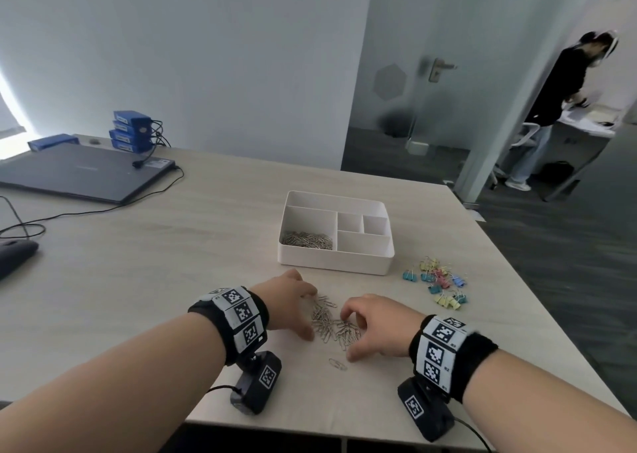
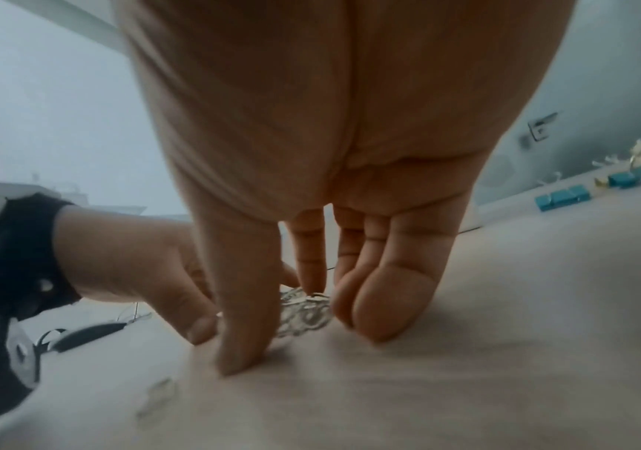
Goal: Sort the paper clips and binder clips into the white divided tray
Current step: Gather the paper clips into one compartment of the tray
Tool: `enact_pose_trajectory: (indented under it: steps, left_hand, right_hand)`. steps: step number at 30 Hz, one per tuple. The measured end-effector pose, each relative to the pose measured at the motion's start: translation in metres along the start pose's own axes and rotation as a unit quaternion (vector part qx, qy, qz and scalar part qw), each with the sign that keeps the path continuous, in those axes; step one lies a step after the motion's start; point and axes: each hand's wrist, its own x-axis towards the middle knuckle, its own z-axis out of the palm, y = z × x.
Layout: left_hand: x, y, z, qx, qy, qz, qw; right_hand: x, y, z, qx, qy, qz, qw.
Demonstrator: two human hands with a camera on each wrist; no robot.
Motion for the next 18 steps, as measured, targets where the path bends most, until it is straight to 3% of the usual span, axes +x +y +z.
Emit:
enact_pose_trajectory:
  steps: [5,10,15,18]
  left_hand:
    - [0.003,0.015,0.000,-0.011,0.007,0.032,0.999]
    - [0.000,0.016,0.003,-0.022,0.024,0.045,0.998]
    - [-0.006,0.022,0.000,0.002,-0.022,0.009,1.000]
    - [-0.009,0.034,0.003,0.032,-0.046,0.015,0.998]
  right_hand:
    - [0.008,-0.011,0.005,0.029,0.037,0.014,0.999]
    - [0.004,-0.007,0.010,0.192,0.051,0.048,0.979]
    - [-0.004,-0.008,0.007,0.075,-0.006,0.059,0.995]
    - [-0.002,-0.015,0.010,0.020,-0.002,0.048,0.999]
